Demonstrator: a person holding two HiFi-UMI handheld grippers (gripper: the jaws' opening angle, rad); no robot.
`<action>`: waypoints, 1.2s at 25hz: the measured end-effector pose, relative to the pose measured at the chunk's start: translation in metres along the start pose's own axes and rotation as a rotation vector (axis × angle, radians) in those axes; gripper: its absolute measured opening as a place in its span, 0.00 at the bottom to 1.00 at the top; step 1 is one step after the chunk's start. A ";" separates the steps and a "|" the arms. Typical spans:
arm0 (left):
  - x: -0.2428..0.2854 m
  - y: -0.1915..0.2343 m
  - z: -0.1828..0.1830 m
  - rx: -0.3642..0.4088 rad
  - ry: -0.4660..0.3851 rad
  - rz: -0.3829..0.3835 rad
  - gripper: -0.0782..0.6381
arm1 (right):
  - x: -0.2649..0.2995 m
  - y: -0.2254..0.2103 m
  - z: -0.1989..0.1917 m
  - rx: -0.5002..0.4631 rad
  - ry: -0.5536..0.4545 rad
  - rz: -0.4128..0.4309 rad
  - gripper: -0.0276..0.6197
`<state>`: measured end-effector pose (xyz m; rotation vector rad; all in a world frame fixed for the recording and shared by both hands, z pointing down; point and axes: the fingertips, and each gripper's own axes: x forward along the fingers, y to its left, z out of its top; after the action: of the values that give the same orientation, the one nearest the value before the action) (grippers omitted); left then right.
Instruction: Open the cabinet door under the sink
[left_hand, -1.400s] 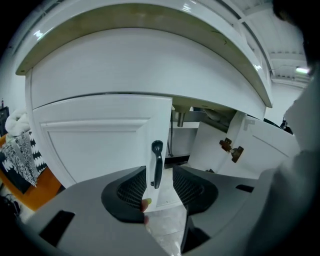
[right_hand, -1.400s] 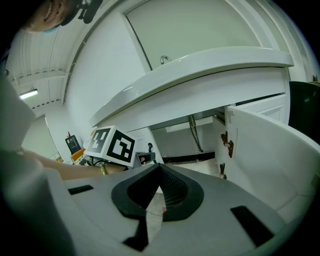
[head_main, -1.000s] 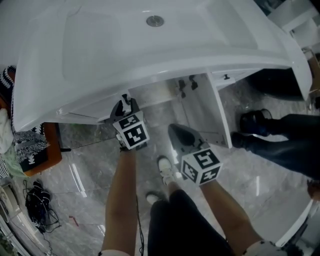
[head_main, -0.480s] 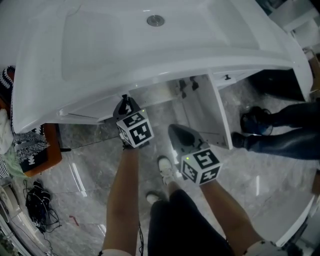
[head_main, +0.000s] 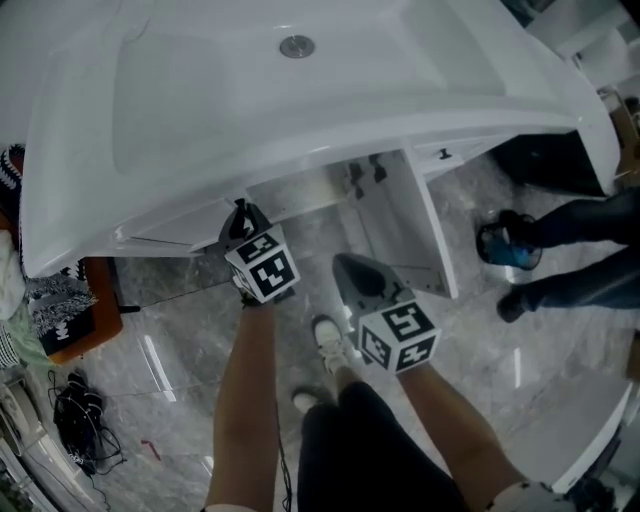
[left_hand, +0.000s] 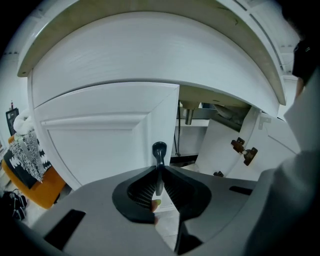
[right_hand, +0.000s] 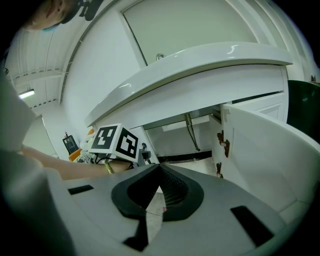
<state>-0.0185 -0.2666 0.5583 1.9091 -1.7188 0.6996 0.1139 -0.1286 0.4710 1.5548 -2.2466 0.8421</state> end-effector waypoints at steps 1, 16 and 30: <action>0.000 0.001 -0.002 -0.005 0.004 -0.003 0.18 | 0.000 0.001 -0.001 0.000 0.001 0.000 0.05; -0.021 0.002 -0.015 -0.015 0.006 -0.026 0.18 | -0.011 0.009 -0.010 0.012 0.002 -0.004 0.05; -0.042 0.001 -0.036 0.006 0.002 -0.062 0.18 | -0.019 0.016 -0.023 0.017 0.006 -0.012 0.05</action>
<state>-0.0252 -0.2119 0.5577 1.9563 -1.6504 0.6839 0.1040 -0.0964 0.4736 1.5693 -2.2301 0.8630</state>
